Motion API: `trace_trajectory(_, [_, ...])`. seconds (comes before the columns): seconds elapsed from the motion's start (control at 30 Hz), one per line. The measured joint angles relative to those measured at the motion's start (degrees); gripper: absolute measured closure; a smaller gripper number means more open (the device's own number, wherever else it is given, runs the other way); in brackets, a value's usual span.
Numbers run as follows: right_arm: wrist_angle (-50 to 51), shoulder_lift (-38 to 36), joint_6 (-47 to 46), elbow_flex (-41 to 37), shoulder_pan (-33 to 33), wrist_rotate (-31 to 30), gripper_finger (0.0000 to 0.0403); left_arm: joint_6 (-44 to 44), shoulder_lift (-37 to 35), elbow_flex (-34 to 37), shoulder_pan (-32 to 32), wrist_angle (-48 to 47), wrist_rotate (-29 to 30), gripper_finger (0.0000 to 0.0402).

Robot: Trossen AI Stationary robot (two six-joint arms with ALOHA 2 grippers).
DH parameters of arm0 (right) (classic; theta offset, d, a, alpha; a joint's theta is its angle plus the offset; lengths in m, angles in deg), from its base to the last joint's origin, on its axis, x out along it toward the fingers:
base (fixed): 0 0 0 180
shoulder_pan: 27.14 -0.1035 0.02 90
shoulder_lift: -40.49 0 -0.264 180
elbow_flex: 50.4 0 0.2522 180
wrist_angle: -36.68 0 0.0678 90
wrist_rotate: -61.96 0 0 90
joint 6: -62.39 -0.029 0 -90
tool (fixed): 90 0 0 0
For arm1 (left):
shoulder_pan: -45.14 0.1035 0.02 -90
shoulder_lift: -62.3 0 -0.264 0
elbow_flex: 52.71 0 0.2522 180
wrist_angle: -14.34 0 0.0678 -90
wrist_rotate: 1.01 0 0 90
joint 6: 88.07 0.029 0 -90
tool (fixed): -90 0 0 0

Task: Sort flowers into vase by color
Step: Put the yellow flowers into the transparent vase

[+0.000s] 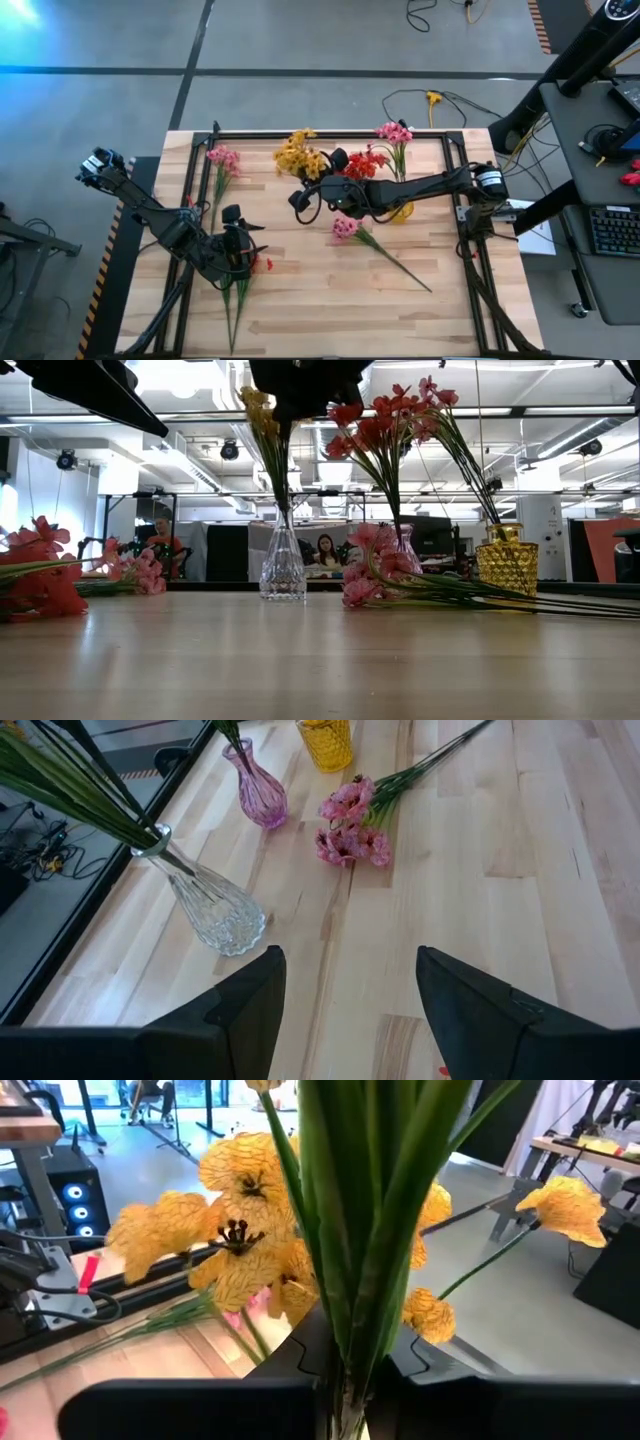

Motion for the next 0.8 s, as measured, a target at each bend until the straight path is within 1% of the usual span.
trace_trajectory(0.4, [2.7,0.0,-2.9,-0.1,0.2,0.2,0.0384,0.0,0.0,0.0,0.0,0.1,0.0,0.0194])
trace_trajectory(0.63, [2.9,0.0,-3.0,-0.6,0.4,0.3,0.0384,0.0,0.0,0.0,0.0,0.1,0.0,0.0194])
trace_trajectory(0.8, [2.8,0.0,-2.9,-1.3,0.5,0.3,0.0373,0.0,0.0,0.0,0.0,0.3,0.0,0.0194])
